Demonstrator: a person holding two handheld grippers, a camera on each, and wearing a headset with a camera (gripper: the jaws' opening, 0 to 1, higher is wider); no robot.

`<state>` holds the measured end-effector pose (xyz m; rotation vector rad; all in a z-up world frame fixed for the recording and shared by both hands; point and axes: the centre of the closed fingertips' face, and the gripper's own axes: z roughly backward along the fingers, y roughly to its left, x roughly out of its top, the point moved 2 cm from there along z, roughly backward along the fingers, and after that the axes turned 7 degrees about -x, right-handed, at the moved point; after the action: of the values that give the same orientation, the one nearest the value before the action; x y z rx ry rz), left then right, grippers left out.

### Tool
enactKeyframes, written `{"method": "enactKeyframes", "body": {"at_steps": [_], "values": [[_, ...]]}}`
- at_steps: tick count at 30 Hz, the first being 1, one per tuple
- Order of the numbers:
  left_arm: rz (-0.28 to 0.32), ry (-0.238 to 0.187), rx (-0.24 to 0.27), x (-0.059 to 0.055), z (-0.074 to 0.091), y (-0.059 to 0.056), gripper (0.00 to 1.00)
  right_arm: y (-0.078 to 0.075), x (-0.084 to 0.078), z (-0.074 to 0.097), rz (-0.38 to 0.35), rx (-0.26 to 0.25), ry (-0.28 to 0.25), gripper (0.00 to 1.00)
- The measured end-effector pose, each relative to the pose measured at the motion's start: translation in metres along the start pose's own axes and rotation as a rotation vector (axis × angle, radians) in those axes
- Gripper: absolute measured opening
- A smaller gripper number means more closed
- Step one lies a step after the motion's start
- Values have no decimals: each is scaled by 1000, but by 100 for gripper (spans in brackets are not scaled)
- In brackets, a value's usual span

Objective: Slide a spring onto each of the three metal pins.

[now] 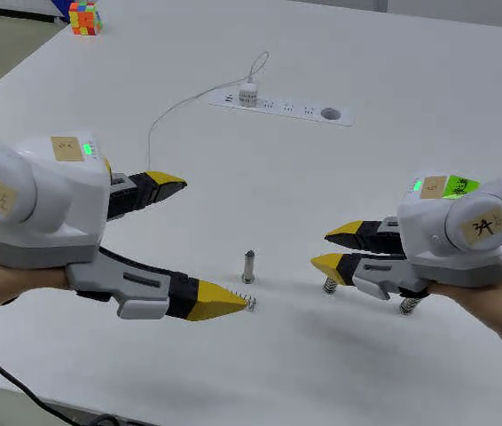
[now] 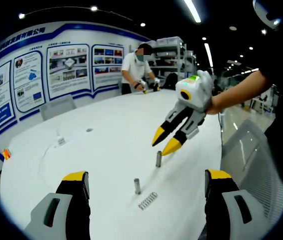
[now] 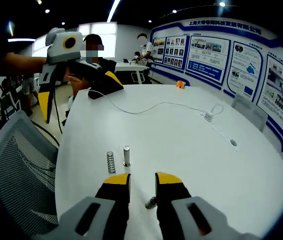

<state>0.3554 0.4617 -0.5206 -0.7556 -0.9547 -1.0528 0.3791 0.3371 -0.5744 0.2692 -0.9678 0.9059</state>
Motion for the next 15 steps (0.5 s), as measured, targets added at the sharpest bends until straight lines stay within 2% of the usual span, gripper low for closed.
{"method": "enactKeyframes", "body": {"at_steps": [5, 10, 15], "values": [[-4, -30, -3, 4, 5, -2, 98, 16, 1, -4, 0, 24, 4, 20], [-3, -14, -2, -3, 9, -3, 98, 41, 0, -17, 15, 75, 21, 21], [2, 1, -5, -9, 14, -5, 98, 56, -8, -35, 24, 110, 54, 21]]}}
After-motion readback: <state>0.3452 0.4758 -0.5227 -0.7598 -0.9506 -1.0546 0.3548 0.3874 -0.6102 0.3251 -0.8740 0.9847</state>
